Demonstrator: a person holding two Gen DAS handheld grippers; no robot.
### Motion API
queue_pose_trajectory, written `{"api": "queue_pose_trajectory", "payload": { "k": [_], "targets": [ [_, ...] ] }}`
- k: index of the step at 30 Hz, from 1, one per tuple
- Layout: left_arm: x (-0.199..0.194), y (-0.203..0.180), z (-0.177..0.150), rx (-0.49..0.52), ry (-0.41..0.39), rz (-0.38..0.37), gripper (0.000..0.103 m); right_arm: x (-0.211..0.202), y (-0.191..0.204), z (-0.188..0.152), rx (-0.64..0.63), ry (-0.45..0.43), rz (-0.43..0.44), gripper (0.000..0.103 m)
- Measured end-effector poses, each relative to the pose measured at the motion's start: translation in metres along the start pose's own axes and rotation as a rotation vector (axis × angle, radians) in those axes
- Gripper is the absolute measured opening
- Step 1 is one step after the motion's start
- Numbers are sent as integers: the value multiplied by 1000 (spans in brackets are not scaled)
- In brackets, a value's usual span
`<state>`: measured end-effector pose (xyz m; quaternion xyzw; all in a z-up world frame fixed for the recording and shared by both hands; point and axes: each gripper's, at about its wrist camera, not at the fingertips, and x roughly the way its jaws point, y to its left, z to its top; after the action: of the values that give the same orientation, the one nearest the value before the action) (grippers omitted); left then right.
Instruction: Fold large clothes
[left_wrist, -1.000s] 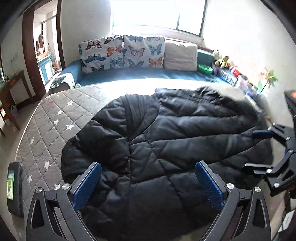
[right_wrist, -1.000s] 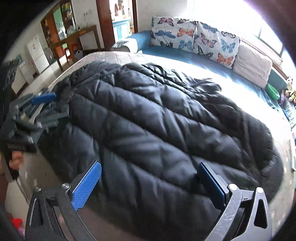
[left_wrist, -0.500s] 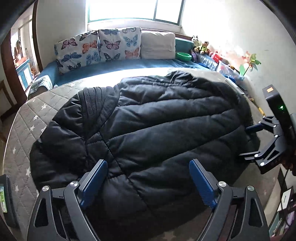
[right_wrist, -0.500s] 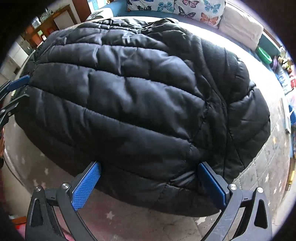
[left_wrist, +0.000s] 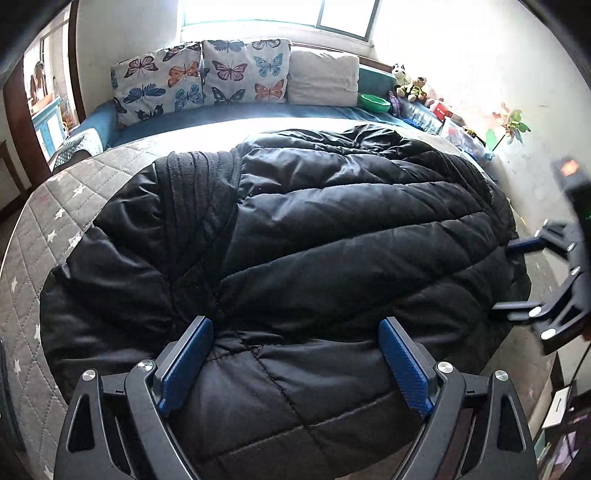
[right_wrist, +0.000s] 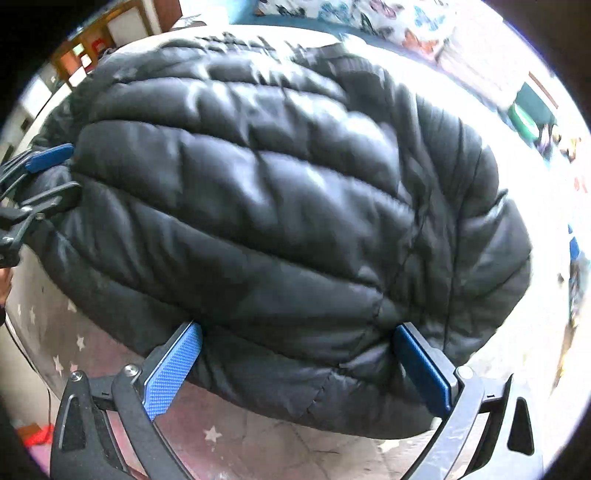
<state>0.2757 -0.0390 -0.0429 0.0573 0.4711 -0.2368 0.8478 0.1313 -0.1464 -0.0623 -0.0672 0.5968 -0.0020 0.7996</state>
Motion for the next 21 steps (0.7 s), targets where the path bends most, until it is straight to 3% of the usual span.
{"api": "queue_pose_trajectory", "payload": {
  "k": [6,12,21],
  "targets": [
    [0,0,0,-1,-6,-3,96,-8,15,39,1,-77,99,103],
    [0,3,-3,7,-11,-8,96,49,13,56,9,8,112,103],
    [0,0,-4,22,-12,-1,96,69,25,59,11,31,96,103]
  ]
}}
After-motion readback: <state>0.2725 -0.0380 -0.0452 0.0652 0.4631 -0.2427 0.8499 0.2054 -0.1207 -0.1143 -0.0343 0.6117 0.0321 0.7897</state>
